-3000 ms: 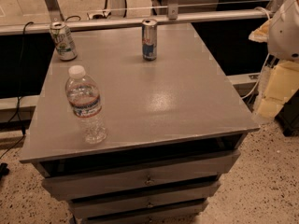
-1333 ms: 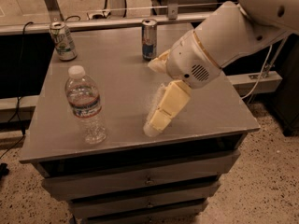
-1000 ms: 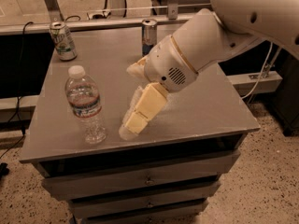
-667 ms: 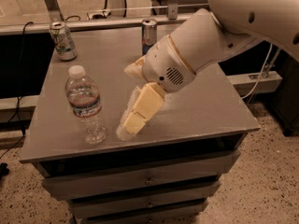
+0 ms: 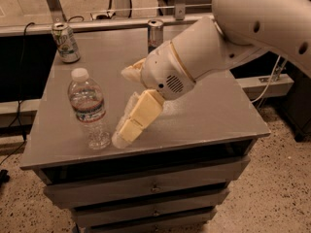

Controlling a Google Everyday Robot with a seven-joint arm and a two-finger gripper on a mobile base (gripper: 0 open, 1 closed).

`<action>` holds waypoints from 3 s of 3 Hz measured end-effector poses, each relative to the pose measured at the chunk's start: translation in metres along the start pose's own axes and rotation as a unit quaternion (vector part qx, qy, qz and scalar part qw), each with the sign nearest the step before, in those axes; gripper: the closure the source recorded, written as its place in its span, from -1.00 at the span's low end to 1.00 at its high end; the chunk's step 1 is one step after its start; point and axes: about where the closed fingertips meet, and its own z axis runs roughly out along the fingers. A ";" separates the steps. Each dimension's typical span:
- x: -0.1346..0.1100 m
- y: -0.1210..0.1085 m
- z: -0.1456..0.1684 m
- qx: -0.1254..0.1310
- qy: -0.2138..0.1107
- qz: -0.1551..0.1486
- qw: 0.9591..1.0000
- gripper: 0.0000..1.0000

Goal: Pick water bottle

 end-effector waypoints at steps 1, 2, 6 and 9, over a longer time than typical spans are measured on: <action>-0.009 -0.009 0.020 0.006 -0.037 -0.025 0.999 -1.00; -0.011 -0.019 0.032 0.017 -0.070 -0.035 0.997 -1.00; -0.022 -0.031 0.068 0.069 -0.183 0.011 0.981 0.28; -0.074 -0.042 -0.030 0.151 -0.193 -0.056 0.968 1.00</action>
Offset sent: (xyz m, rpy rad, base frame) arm 0.0355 0.0411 -0.0206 0.2282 -0.1129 -0.0163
